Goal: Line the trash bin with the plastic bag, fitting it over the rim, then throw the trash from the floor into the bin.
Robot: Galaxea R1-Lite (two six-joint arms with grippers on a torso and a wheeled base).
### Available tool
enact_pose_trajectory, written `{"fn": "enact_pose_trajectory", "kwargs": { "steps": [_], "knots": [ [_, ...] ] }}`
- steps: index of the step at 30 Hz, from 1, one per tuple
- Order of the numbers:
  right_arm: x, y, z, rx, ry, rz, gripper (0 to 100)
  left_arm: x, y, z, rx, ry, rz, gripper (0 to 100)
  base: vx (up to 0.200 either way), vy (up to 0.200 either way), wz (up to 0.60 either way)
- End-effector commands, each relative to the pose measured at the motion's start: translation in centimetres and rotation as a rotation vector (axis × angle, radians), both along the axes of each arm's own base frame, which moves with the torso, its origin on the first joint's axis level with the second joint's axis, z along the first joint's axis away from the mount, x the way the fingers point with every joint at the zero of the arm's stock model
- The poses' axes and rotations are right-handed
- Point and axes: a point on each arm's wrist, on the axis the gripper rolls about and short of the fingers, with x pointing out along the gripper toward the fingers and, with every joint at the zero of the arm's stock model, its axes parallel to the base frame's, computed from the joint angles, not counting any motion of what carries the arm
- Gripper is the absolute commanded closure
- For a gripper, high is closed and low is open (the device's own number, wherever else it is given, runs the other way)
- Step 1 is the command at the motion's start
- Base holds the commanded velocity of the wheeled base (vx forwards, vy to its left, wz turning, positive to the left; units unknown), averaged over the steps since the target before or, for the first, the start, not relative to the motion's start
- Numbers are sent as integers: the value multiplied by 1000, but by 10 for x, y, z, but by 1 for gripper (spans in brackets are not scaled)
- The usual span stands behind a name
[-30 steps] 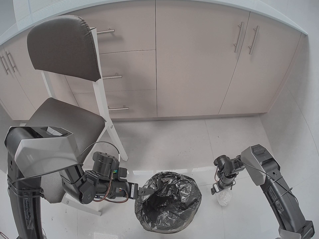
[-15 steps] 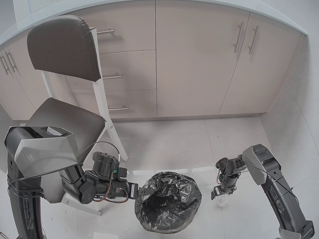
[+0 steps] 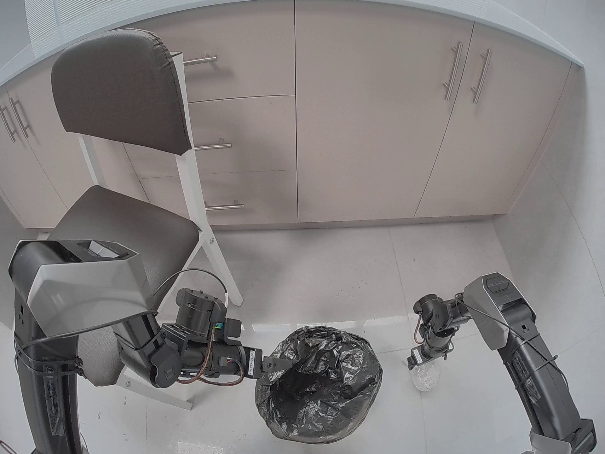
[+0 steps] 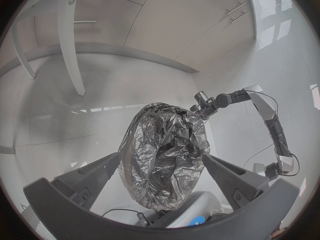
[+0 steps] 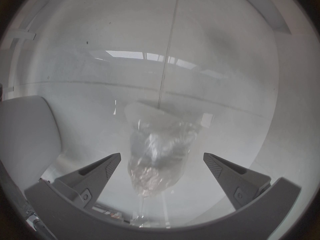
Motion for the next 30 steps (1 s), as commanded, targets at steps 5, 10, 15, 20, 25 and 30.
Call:
{"fn": "enact_pose_trajectory", "kwargs": {
  "steps": [5, 10, 15, 20, 25, 30],
  "knots": [
    [15, 6, 4, -43, -154, 47, 0, 0, 0, 0, 0, 0, 0, 0, 0, 0, 0],
    [14, 8, 4, -42, -143, 55, 0, 0, 0, 0, 0, 0, 0, 0, 0, 0, 0],
    [9, 7, 2, -48, -89, 58, 0, 0, 0, 0, 0, 0, 0, 0, 0, 0, 0],
    [3, 6, 1, -64, -21, 125, 0, 0, 0, 0, 0, 0, 0, 0, 0, 0, 0],
    [-1, 5, 0, -72, 27, 143, 0, 0, 0, 0, 0, 0, 0, 0, 0, 0, 0],
    [-8, 3, -1, -78, 107, 183, 0, 0, 0, 0, 0, 0, 0, 0, 0, 0, 0]
  ]
}}
